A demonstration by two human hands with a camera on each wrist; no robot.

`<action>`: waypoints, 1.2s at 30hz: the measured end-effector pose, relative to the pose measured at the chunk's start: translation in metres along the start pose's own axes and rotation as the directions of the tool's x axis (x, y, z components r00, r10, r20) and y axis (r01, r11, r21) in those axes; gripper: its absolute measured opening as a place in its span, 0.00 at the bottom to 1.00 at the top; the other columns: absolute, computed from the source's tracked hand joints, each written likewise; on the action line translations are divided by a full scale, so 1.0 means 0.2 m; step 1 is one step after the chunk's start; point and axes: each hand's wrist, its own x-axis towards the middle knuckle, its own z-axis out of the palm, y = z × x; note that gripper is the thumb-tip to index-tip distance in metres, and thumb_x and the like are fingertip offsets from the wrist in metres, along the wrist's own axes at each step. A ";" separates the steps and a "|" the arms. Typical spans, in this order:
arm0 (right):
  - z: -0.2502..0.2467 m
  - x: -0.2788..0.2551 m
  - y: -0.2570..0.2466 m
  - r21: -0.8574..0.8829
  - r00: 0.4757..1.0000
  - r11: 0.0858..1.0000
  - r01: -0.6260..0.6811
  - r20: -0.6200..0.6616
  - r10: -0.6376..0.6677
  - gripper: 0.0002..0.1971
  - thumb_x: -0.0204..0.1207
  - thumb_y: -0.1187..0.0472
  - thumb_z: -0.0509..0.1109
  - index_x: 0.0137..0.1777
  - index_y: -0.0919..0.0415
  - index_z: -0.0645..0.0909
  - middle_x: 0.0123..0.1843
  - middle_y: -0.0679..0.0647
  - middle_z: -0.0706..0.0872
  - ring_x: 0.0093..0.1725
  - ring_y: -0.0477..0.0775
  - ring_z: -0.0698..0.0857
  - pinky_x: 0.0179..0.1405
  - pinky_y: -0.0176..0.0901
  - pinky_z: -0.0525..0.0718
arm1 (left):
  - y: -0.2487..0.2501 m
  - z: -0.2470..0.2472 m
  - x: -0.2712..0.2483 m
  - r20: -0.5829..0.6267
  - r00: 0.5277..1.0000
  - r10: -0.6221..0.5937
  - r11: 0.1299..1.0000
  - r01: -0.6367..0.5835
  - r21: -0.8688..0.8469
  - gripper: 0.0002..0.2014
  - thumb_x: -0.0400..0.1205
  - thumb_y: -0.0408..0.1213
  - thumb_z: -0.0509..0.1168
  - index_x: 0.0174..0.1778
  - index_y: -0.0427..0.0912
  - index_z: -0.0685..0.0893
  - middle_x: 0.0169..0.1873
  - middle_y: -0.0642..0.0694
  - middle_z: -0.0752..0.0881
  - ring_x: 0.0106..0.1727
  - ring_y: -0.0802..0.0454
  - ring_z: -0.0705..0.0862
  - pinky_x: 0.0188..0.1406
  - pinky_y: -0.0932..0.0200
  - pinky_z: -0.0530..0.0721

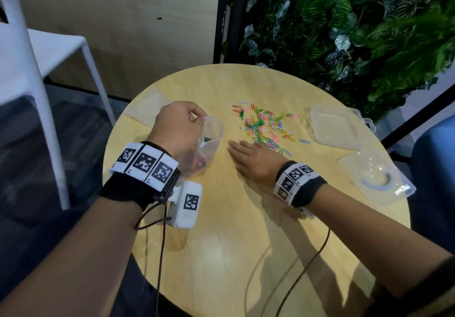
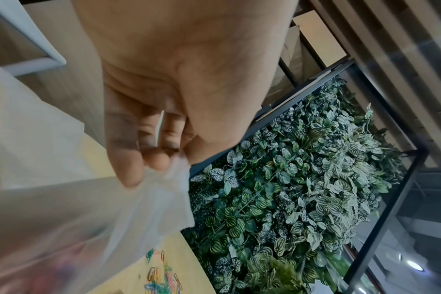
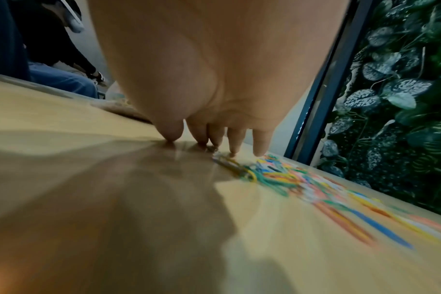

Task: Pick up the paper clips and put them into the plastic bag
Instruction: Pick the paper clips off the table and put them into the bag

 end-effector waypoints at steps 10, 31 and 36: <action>0.08 -0.17 0.27 0.252 0.961 0.935 -0.248 -0.053 0.270 0.18 0.86 0.60 0.57 0.73 0.58 0.77 0.73 0.58 0.79 0.66 0.65 0.80 0.66 0.52 0.78 | 0.02 0.02 -0.04 0.058 0.998 -0.011 1.000 0.010 0.018 0.10 0.85 0.37 0.65 0.42 0.52 0.88 0.31 0.38 0.89 0.33 0.43 0.90 0.41 0.44 0.93; -0.23 -0.37 0.10 0.825 0.834 -0.519 0.227 0.111 0.541 0.13 0.76 0.73 0.71 0.60 0.77 0.82 0.50 0.62 0.88 0.45 0.49 0.89 0.49 0.33 0.88 | 0.06 0.41 -0.16 0.406 0.913 -0.044 0.921 0.194 -0.338 0.05 0.88 0.31 0.63 0.53 0.36 0.84 0.30 0.37 0.81 0.29 0.42 0.80 0.31 0.56 0.83; -0.12 -0.33 -0.03 0.991 0.773 0.016 0.132 -0.113 0.625 0.04 0.74 0.66 0.76 0.46 0.68 0.87 0.40 0.59 0.89 0.37 0.49 0.87 0.39 0.34 0.87 | 0.13 0.44 -0.18 0.344 0.938 -0.040 0.886 0.192 -0.422 0.04 0.88 0.27 0.63 0.56 0.32 0.81 0.28 0.39 0.82 0.22 0.52 0.86 0.22 0.61 0.88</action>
